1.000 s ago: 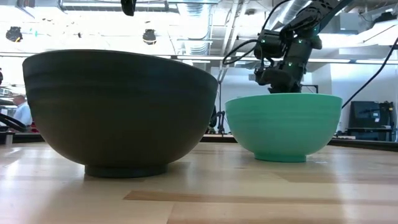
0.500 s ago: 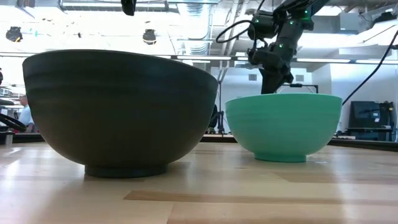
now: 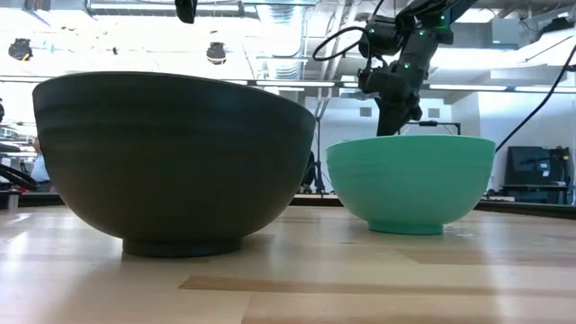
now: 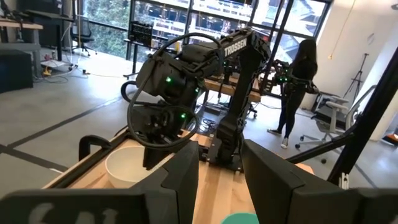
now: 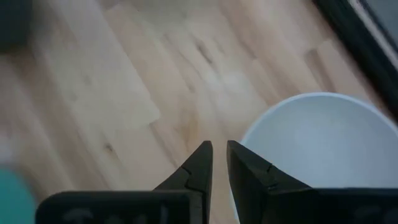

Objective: Nest bowls inside each other
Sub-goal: Stack the white bowl on top of the light blue bowl

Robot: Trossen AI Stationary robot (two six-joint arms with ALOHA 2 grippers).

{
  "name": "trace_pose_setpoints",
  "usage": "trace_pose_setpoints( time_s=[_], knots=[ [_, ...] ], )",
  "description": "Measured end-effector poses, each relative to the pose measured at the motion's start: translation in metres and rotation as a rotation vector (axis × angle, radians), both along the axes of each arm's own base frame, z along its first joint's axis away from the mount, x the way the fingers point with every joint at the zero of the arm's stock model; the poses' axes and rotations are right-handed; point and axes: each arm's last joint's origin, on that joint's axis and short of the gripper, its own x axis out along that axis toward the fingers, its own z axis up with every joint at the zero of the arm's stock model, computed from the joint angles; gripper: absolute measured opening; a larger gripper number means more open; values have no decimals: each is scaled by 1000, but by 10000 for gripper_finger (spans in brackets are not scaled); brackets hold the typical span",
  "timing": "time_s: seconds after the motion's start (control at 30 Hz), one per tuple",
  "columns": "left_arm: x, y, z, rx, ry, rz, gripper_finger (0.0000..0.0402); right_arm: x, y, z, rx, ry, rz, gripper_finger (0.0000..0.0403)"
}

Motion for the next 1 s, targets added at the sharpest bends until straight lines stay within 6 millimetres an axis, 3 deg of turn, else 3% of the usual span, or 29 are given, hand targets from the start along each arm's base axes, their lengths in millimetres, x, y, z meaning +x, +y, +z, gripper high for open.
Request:
trace_pose_setpoints(
  time_s=[0.33,0.67,1.0],
  knots=[
    [0,0,0,-8,-3,-1,115,-12,-8,-6,94,63,-30,72],
    [0,0,0,-7,-5,-1,115,-10,-3,-6,87,71,-21,72],
    [0,0,0,-6,-5,-1,115,-9,-1,-6,88,72,-13,35]
  ],
)
